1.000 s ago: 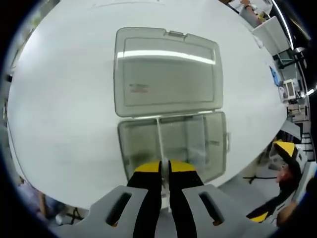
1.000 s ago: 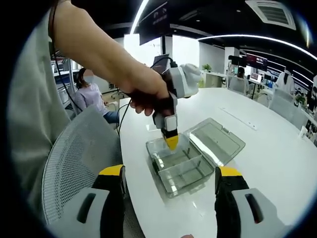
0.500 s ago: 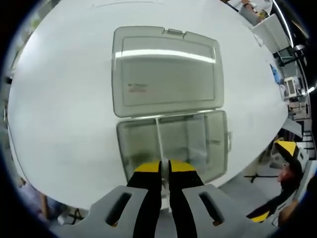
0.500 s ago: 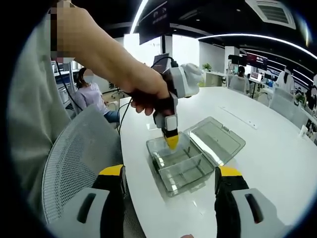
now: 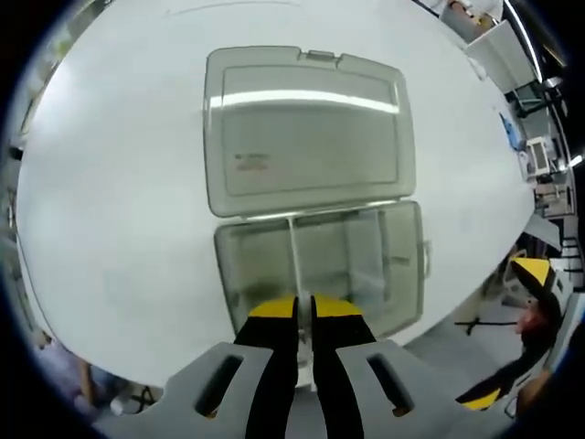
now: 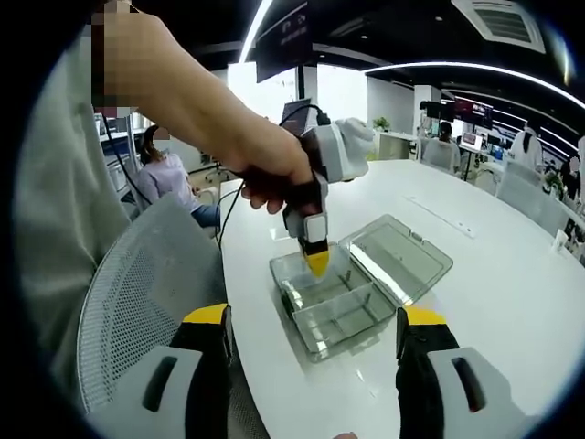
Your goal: Insert the divider into the dual guide fixture by aligning both edges with the guide slots and pushing it downward to the bottom, including one-sided entry, uneven engagement, binding, and posture correction.
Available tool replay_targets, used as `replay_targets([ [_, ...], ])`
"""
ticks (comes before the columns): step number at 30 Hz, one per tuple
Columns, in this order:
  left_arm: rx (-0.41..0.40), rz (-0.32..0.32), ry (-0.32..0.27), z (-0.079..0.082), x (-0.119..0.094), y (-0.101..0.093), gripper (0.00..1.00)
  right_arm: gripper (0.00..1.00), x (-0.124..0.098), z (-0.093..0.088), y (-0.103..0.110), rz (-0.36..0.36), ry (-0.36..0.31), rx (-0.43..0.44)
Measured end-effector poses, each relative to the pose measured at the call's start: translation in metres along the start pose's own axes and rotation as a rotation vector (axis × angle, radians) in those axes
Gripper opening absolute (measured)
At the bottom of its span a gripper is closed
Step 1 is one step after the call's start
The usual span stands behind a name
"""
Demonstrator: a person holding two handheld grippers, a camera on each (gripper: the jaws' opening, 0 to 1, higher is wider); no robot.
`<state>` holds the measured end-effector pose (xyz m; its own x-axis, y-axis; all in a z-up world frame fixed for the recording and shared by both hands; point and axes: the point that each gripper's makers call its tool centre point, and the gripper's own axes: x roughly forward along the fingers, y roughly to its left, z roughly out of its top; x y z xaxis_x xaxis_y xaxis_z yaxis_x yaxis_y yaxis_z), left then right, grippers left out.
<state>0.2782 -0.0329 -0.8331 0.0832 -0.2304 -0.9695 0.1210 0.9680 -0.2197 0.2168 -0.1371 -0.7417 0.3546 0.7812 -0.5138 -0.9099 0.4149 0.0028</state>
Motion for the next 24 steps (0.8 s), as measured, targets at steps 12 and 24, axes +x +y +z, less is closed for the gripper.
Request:
replay_targets([
  [12,0.023,0.018,0.007,-0.0004,0.0016,-0.0008,0.01,0.71,-0.001,0.0001,0.0,0.0,-0.002,0.002],
  [24,0.076,0.077,0.041,-0.0002,0.0059,-0.0021,0.01,0.71,-0.0017,-0.001,0.0009,0.001,0.0,0.001],
])
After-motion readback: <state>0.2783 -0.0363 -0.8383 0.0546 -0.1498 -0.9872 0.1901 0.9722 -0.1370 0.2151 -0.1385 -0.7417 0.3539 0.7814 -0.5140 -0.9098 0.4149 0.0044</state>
